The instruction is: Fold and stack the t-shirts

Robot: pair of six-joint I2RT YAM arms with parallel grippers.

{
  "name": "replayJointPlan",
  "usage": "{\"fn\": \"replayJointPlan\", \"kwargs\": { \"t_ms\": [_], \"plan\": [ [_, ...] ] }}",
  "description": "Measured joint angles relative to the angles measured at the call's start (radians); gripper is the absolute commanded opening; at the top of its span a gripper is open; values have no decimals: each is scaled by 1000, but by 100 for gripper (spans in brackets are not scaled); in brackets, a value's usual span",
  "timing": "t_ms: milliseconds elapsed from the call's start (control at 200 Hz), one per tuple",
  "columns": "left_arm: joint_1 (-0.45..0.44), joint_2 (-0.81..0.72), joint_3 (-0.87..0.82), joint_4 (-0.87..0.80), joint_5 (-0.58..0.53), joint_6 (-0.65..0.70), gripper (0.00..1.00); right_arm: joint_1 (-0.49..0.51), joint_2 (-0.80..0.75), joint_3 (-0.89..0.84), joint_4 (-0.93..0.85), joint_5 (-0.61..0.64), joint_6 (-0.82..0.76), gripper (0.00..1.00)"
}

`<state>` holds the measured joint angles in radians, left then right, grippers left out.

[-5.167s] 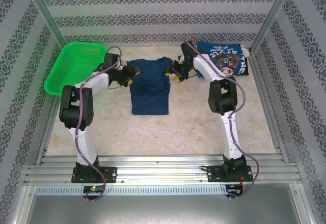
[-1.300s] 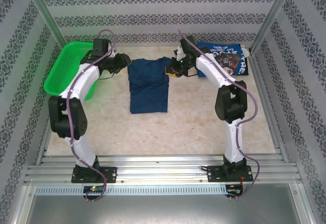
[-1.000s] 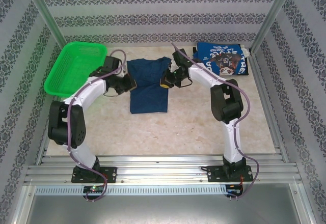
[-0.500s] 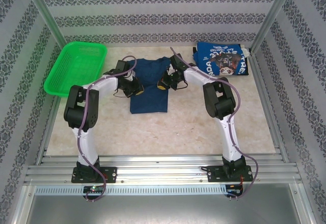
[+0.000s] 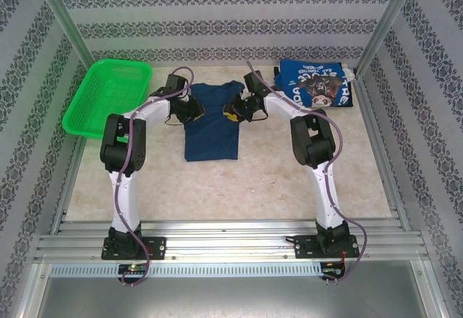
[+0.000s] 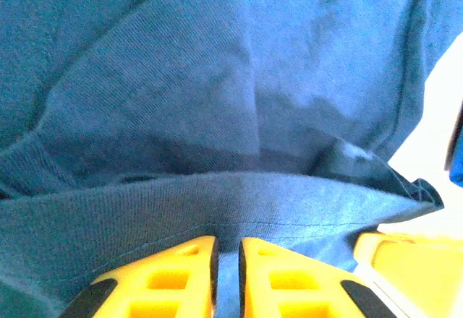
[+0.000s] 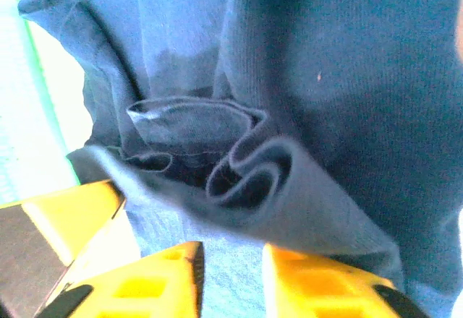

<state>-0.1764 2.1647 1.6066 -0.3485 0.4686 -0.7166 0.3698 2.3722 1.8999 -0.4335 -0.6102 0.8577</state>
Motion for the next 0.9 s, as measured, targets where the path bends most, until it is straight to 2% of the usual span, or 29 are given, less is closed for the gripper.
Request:
{"fn": "replayJointPlan", "kwargs": {
  "t_ms": [95, 235, 375, 415, 460, 639, 769, 899],
  "plan": [
    [2, 25, 19, 2, -12, -2, 20, -2, -3, -2, -1, 4, -8, 36],
    [5, 57, 71, 1, -29, -6, 29, -4, -50, -63, -4, 10, -32, 39],
    [15, 26, 68, 13, -29, -13, 68, -1, -167, -188, -47, 21, -89, 47],
    [18, -8, 42, 21, -27, -20, 76, 0, -220, -243, -64, 26, -114, 50],
    [21, -60, 6, 18, -20, -30, 80, 3, -281, -308, -72, 29, -136, 54],
    [12, -370, -184, 6, 29, -38, 82, 53, -480, -547, -98, 32, -189, 63],
    [-13, -612, -412, -8, 52, -51, 80, 111, -499, -656, -74, 19, -193, 63],
    [-38, -725, -628, -29, 55, -79, 79, 137, -498, -717, -51, 14, -175, 63]
  ]
}}
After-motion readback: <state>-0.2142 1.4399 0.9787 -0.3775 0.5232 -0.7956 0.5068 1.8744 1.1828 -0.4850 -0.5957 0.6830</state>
